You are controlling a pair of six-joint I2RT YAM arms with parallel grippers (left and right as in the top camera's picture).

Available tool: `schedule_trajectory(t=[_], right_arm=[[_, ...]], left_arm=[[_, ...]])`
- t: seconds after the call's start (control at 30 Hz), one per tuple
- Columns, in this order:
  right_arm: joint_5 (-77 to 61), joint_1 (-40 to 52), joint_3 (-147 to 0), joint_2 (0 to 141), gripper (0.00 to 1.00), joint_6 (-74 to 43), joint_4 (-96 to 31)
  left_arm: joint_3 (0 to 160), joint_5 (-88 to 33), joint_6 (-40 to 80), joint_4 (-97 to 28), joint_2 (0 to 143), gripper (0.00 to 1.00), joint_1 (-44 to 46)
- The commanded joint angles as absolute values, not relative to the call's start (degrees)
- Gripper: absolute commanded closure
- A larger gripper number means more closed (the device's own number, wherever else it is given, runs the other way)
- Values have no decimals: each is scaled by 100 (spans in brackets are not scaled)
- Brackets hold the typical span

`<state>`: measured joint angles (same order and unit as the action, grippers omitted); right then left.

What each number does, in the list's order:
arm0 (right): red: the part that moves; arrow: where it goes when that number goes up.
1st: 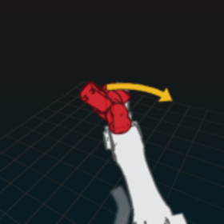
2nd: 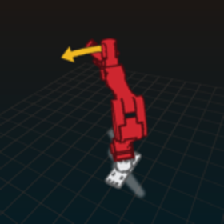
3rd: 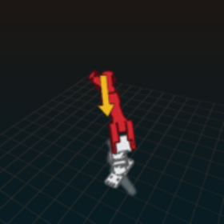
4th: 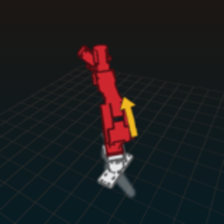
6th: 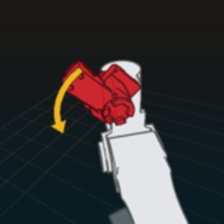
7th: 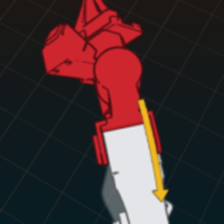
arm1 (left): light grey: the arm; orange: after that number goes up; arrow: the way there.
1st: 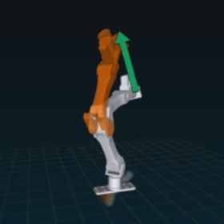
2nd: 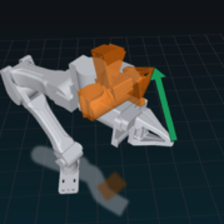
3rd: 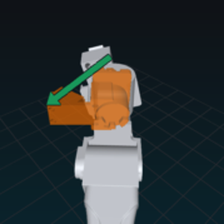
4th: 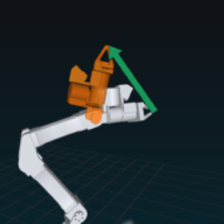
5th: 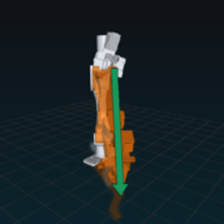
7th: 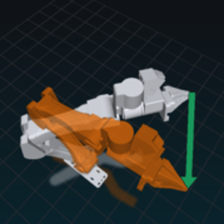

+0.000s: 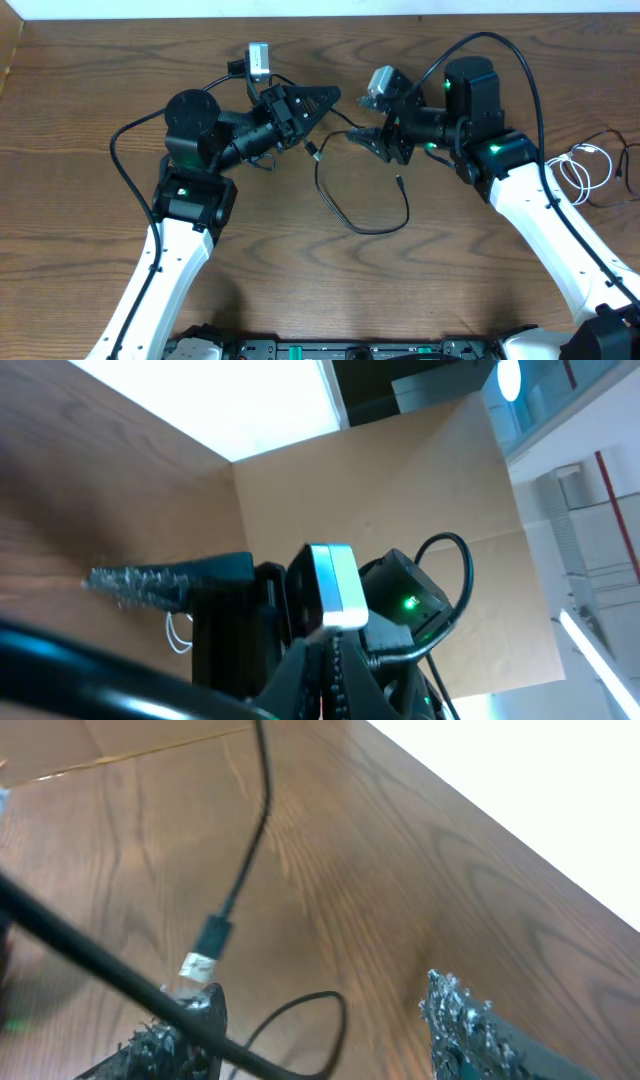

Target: Untangle cables

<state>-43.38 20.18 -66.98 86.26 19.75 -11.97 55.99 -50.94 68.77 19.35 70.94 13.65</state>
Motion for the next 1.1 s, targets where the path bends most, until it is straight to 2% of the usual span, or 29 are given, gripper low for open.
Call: schedule_trajectory(t=[0.0,0.13,0.4,0.5,0.63,0.77,0.87,0.9,1.0,1.07], right_arm=[[-4104,2047,-6683,8617,44,1715,-1177],[-4110,2086,-6683,8617,50,1715,-1201],[-4106,2294,-6683,8617,49,1717,-1083],[-4106,2314,-6683,8617,62,1712,-1052],[-4104,2314,-6683,8617,98,1715,-1251],[-4069,2314,-6683,8617,99,1715,-1590],[-3820,2314,-6683,8617,99,1715,-1881],[-3634,2314,-6683,8617,99,1712,-1999],[-3035,2314,-6683,8617,99,1712,-2338],[-2596,2314,-6683,8617,99,1710,-2589]], left_arm=[[5655,-5210,7150,2003,7032,93,1341],[5655,-5234,7470,2211,7035,92,1341],[5655,-5312,7878,2370,7035,92,1341],[5655,-5317,7876,2370,7035,93,1341],[5655,-5312,7867,2368,7035,92,1341],[5653,-5315,7500,2346,7035,91,1341],[5649,-5315,6569,2202,7041,83,1341],[5649,-5312,6198,2067,7041,75,1341],[5649,-5234,4954,1295,7041,62,1341],[5649,-5006,4303,567,7041,57,1341]])
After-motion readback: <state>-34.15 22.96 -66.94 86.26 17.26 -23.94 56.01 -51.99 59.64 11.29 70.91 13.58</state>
